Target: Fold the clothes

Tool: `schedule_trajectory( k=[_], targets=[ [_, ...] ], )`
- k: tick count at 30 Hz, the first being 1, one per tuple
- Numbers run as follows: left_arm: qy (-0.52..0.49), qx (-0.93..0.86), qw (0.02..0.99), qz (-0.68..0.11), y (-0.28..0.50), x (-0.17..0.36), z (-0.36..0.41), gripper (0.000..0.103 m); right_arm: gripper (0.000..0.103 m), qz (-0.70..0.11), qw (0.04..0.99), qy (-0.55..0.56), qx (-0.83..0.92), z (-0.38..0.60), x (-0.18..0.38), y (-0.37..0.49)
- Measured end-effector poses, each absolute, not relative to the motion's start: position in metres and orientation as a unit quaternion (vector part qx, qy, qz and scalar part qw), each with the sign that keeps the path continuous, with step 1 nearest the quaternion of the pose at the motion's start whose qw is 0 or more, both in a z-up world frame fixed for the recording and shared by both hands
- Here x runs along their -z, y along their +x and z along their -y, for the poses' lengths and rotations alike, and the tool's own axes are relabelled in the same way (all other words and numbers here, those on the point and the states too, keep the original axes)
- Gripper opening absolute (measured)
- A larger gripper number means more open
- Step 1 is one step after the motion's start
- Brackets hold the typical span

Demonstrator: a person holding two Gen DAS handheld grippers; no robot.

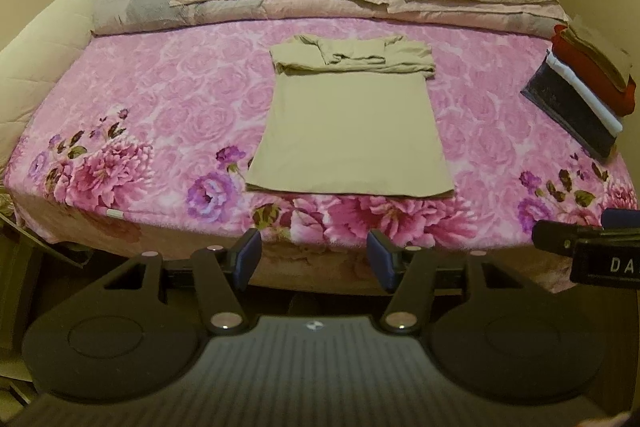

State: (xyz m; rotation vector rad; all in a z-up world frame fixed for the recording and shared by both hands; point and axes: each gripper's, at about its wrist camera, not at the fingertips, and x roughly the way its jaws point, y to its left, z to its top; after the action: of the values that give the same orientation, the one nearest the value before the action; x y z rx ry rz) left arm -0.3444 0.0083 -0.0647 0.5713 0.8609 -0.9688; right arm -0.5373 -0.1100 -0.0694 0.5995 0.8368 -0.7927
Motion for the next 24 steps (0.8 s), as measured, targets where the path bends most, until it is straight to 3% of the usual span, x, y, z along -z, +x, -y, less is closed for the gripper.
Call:
schedule_trajectory(
  k=[14,24],
  targets=[
    [0.25,0.432,0.752,-0.43,-0.246,0.095,0.051,0.054,0.098,-0.406,0.787,0.281,0.369,0.164,0.085,-0.461],
    [0.272,0.468,0.715,-0.442,-0.149,0.104,0.139,0.054,0.098,-0.367,0.735,0.385,0.42,0.254,0.099,-0.422]
  ],
)
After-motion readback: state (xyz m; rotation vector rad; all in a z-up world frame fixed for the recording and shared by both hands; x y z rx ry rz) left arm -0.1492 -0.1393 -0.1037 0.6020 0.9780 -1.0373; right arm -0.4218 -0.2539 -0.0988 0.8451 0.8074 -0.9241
